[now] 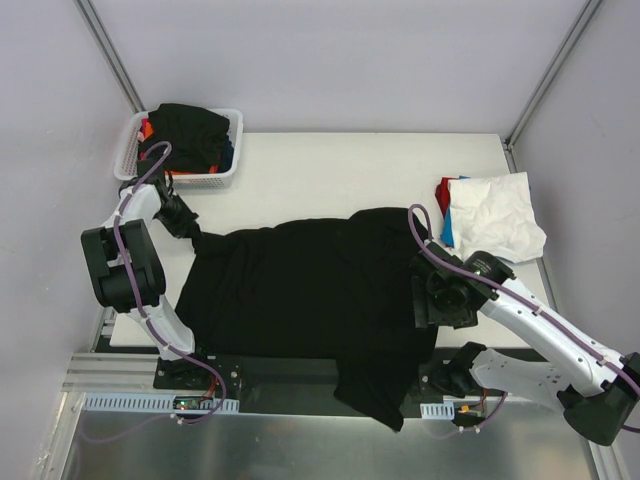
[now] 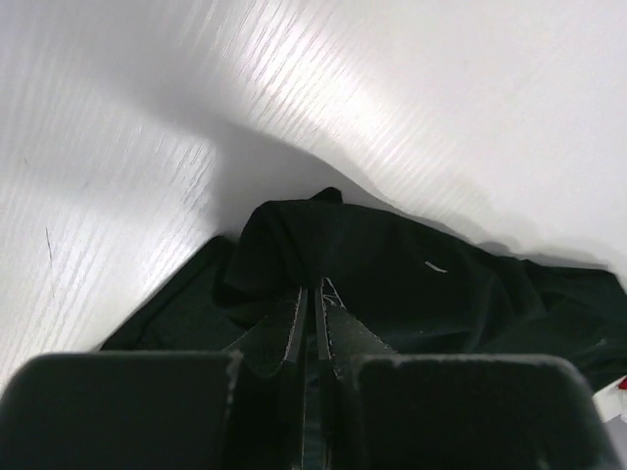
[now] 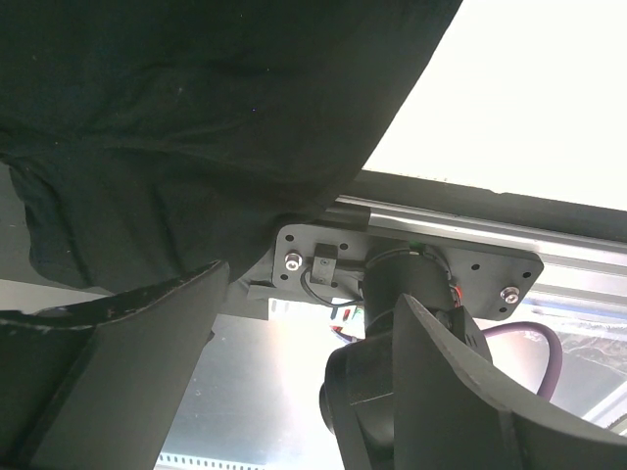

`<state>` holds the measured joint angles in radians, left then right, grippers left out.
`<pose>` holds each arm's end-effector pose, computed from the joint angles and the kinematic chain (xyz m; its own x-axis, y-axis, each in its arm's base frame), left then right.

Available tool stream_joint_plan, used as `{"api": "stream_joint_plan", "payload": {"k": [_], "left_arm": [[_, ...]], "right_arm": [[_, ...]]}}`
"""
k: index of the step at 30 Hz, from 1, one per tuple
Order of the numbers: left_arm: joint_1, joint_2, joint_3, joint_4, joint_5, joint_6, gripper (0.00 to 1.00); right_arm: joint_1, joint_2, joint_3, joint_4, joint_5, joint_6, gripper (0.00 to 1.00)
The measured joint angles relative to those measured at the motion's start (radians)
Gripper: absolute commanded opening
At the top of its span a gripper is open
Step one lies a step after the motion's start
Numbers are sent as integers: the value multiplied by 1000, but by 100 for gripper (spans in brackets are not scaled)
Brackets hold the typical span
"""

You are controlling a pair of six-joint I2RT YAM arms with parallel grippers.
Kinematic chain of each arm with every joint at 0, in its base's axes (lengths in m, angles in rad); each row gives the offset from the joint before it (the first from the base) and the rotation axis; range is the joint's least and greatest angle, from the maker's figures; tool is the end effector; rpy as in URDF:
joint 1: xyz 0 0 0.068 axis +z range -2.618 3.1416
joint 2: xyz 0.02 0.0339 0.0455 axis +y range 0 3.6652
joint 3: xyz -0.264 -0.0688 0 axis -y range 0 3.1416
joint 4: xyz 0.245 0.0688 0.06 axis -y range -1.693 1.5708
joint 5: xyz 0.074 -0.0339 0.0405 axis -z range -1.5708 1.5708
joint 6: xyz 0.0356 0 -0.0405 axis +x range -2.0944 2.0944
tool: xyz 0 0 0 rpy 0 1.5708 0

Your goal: Fold and stack the t-shirts

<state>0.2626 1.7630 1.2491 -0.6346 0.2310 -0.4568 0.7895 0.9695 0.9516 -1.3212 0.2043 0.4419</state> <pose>0.3477 0.0850 0.2053 -0.7191 -0.6379 -0.2757 -0.5340 0.7611 -0.3682 0.1049 0.0955 0.2808 -0.9028 -0.3156 -0.2920 -0.3057 0.9487 -0.0803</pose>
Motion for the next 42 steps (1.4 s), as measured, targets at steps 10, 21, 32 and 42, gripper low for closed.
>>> {"api": "stream_joint_plan", "payload": {"k": [10,21,32,42], "left_arm": [[-1,87,290,-4,21,-7,5],[-8,257,378,-21,56,-1,84],[-70,131,274,-28,43,-3,84],[-327,19,172,-21,60,-57,83]], "right_arm": [[0,17,0,0,1,-2,73],[-1,21,0,0,1,-3,73],[-34,151,0,3,-14,-72,55],[-552,383,77,172,-169,-316,66]]}}
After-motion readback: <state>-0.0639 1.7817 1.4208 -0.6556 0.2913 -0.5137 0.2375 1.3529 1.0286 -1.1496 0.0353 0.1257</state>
